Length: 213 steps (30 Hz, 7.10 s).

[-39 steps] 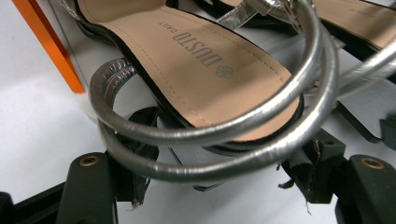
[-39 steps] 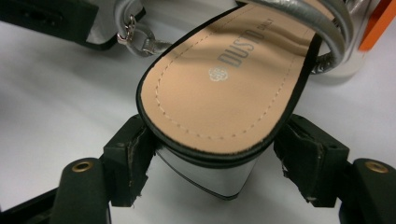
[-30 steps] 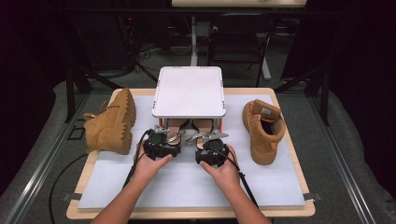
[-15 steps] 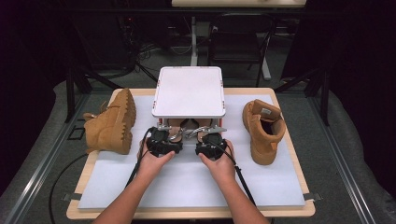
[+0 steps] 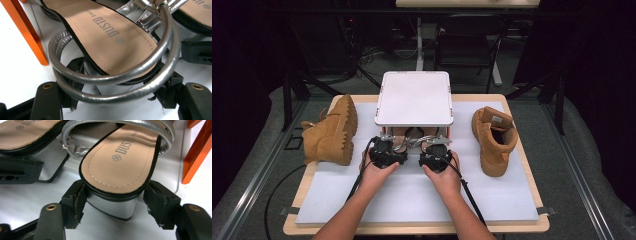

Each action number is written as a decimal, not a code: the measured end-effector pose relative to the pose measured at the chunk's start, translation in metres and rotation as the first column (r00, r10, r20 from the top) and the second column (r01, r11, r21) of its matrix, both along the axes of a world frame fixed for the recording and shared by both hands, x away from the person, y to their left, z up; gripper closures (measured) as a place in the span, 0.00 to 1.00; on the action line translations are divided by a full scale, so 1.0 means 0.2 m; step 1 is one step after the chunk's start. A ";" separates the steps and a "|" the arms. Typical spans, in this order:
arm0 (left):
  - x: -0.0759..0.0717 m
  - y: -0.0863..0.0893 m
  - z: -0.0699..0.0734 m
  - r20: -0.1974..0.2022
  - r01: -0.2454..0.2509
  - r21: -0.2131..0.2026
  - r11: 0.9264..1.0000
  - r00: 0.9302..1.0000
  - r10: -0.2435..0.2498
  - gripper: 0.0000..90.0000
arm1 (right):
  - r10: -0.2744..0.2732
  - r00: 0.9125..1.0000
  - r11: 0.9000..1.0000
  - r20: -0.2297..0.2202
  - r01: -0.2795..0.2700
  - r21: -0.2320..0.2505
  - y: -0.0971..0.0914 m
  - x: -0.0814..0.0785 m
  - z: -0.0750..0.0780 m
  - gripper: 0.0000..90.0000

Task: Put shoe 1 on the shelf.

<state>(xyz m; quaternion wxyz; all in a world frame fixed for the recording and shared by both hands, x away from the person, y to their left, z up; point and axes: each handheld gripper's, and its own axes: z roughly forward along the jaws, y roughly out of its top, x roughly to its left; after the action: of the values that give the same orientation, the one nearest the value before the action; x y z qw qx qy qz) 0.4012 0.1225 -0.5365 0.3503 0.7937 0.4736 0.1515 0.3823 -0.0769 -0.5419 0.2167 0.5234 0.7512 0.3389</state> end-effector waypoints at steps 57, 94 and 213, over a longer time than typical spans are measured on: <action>-0.15 0.00 -0.07 -0.032 0.018 0.033 0.999 0.999 -0.017 1.00 | 0.042 0.995 0.999 -0.087 -0.042 0.012 -0.04 -0.11 -0.07 0.93; -0.09 -0.02 0.06 0.061 -0.037 0.004 0.999 0.997 0.037 1.00 | 0.049 0.999 0.994 0.016 -0.051 0.101 -0.01 -0.12 0.07 0.95; -0.41 0.50 0.01 -0.022 0.032 -0.019 0.999 0.999 -0.032 0.61 | 0.060 0.998 0.998 0.009 -0.060 0.002 -0.42 -0.48 0.08 0.61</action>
<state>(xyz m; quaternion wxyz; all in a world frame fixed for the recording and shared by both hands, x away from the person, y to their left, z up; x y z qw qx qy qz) 0.3183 0.2218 -0.5349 0.3548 0.7995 0.4663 0.1324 0.2872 -0.1610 -0.5257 0.2092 0.4995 0.7652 0.3481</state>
